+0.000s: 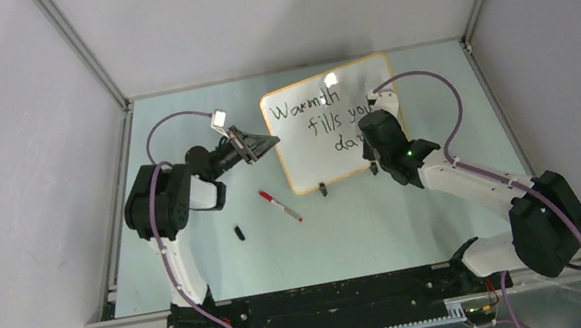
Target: Write a sentence on the whiteboard
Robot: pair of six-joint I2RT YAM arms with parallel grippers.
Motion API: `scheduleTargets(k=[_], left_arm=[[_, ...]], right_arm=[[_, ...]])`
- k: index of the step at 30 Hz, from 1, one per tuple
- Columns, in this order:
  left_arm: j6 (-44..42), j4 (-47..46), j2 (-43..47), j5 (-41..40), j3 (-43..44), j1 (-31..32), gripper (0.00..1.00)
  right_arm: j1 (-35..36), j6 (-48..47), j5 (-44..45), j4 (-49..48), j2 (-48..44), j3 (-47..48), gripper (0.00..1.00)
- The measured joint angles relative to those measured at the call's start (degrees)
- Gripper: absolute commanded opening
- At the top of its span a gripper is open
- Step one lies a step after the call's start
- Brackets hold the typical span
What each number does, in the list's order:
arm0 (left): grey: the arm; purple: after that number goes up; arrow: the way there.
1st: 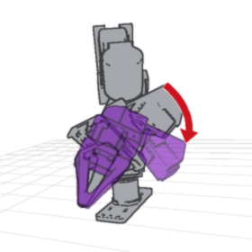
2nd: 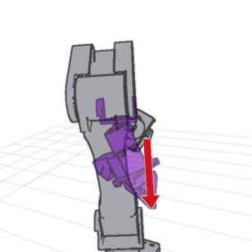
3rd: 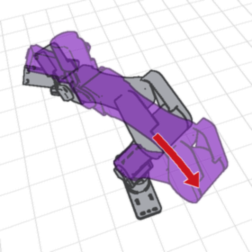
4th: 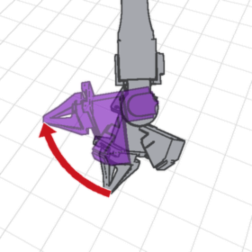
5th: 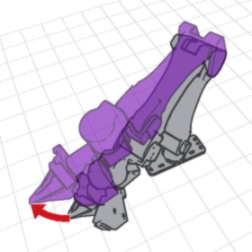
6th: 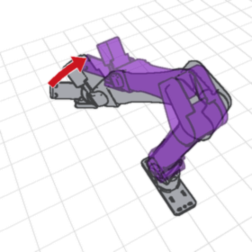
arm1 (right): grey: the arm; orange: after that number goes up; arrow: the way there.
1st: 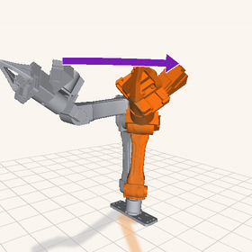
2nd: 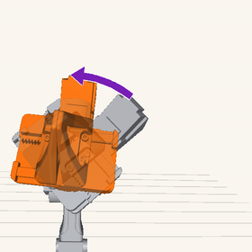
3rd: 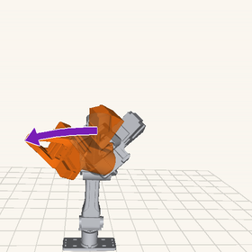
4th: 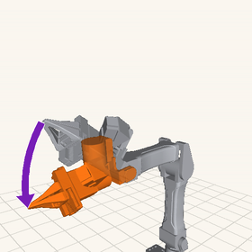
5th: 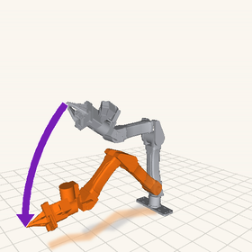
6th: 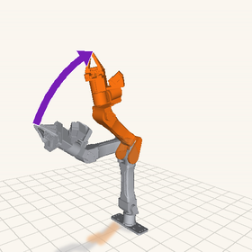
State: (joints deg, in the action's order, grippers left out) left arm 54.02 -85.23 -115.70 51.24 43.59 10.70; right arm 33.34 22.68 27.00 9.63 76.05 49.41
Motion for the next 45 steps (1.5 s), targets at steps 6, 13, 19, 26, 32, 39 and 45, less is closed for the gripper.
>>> scheduleTargets(k=[6, 13, 19, 26, 32, 39, 45], left_arm=[[-0.02, 0.00, 0.11, 0.00, 0.00, 0.04, 0.00], [-0.04, 0.02, 0.11, 0.02, 0.00, 0.04, 0.00], [-0.02, 0.02, 0.11, 0.00, 0.00, 0.04, 0.00], [-0.04, 0.02, 0.20, 0.02, 0.00, 0.04, 0.00], [-0.04, 0.02, 0.20, 0.02, 0.00, 0.04, 0.00], [-0.04, 0.02, 0.20, 0.02, 0.00, 0.04, 0.00], [-0.07, 0.02, 0.20, 0.02, 0.00, 0.04, 0.00]], right_arm=[[0.52, 0.26, 0.96, 0.04, 0.20, 0.00, 0.00], [1.46, 0.79, 1.55, 1.18, 0.37, 0.00, 0.00], [1.97, 1.18, 2.21, 2.97, 0.76, 0.00, 0.00], [2.69, 1.33, 2.97, 4.07, 1.09, 0.00, 0.00], [3.28, 1.31, 3.26, 4.94, 1.31, 0.00, 0.00], [3.67, 1.05, 2.91, 5.07, 1.42, 0.00, 0.00], [3.80, 0.15, 2.03, 5.05, 1.53, 0.00, 0.00]])
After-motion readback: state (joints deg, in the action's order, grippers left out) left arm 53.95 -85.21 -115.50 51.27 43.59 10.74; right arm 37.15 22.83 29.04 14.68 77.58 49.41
